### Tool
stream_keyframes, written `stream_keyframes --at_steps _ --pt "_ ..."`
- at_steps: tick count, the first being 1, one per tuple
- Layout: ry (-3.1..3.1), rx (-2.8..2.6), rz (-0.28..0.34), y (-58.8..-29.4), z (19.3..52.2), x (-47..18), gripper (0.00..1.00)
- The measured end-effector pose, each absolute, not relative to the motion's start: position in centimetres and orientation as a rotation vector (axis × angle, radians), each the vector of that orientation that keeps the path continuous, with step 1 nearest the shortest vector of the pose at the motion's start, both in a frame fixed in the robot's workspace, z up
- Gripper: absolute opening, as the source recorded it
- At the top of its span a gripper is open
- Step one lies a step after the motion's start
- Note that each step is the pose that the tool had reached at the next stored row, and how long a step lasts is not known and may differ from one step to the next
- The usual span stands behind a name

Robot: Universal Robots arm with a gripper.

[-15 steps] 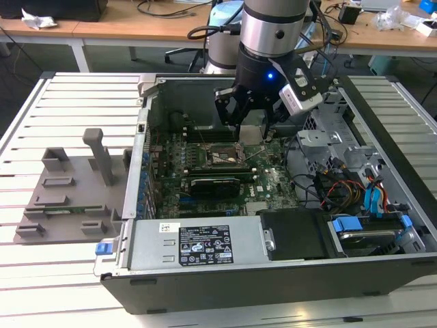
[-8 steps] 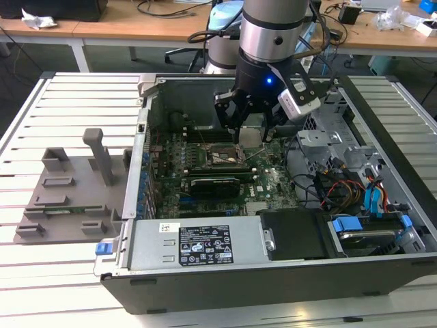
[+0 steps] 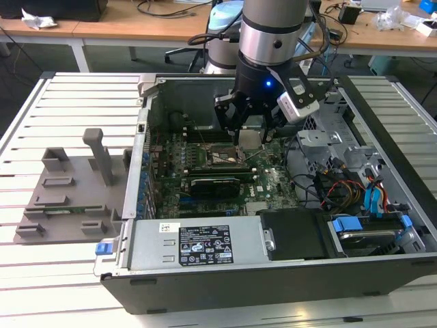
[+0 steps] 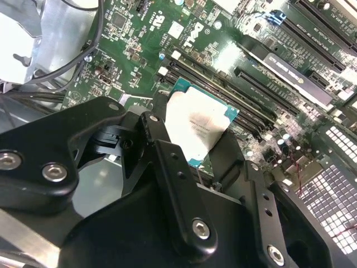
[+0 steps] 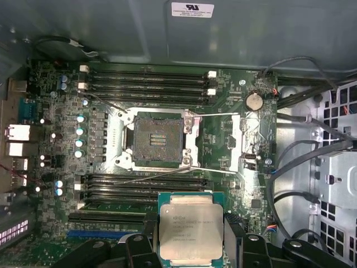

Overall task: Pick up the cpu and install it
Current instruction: 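Pick up the cpu and move it towards the insertion slot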

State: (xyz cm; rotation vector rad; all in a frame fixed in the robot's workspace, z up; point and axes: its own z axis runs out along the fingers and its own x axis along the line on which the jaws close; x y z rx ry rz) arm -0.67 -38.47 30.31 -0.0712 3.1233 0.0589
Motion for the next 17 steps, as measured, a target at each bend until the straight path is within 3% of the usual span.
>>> stream_keyframes --at_steps 11,17 --pt "3.124 -0.071 0.053 -38.3 29.6 -0.7 0.55" --pt "3.125 -0.072 -0.021 -36.0 29.2 -0.7 0.55"
